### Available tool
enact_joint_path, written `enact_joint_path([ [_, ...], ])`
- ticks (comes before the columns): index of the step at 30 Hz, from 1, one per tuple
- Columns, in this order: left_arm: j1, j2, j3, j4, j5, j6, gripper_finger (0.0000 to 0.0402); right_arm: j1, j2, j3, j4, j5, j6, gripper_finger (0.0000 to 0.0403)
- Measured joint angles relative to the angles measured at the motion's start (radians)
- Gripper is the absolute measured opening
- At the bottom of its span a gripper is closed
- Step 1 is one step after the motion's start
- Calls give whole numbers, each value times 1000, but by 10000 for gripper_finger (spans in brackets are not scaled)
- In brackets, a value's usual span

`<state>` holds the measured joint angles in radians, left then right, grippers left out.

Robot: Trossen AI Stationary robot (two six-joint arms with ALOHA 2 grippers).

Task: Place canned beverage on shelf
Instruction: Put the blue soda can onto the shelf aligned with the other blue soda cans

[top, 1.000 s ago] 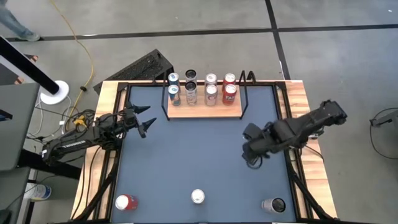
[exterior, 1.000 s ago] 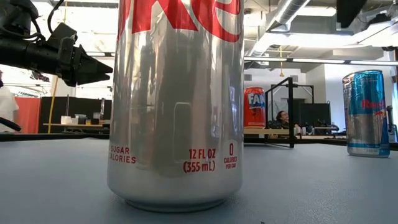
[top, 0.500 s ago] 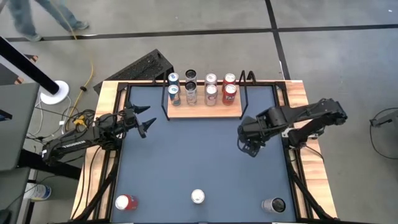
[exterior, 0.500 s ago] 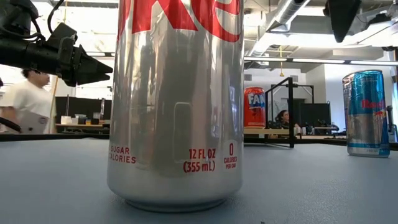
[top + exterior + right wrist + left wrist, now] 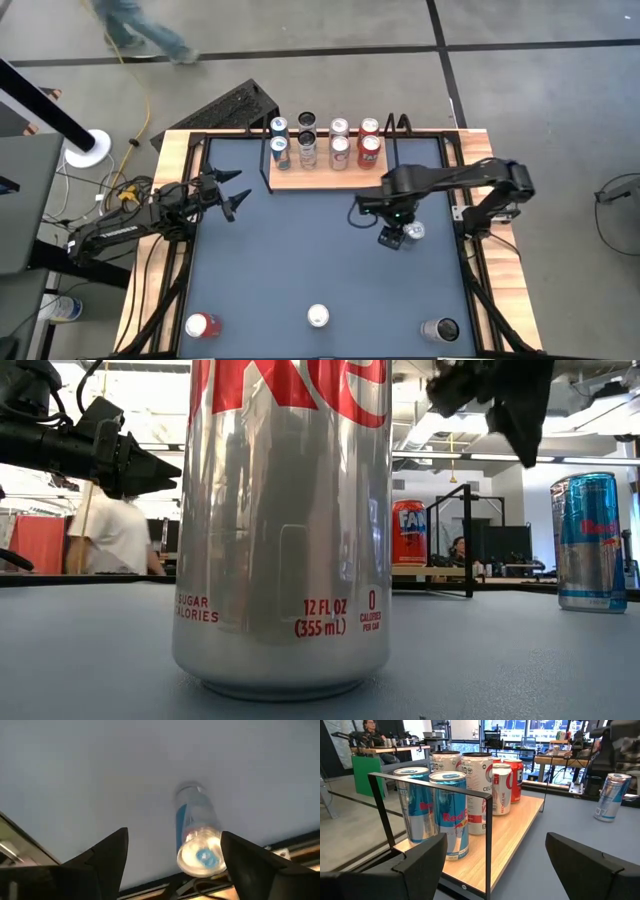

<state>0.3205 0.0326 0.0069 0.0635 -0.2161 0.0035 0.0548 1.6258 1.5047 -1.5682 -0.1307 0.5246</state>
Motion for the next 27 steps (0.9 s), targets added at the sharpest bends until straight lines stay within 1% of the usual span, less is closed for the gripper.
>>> enact_joint_path([
  [5,0,0,0,0,0,0,327,11,46,-1,-3,2,-112,306],
  [9,0,0,0,0,0,0,327,41,-14,-30,0,45,-117,306],
  [12,0,0,0,0,0,0,327,68,-142,-110,-4,54,-35,306],
  [17,0,0,0,0,0,0,327,140,-395,-255,5,147,198,306],
  [20,0,0,0,0,0,0,327,186,-511,-293,46,200,291,306],
  [23,0,0,0,0,0,0,327,228,-561,-298,55,236,339,305],
  [27,0,0,0,0,0,0,327,270,-574,-298,56,282,343,305],
])
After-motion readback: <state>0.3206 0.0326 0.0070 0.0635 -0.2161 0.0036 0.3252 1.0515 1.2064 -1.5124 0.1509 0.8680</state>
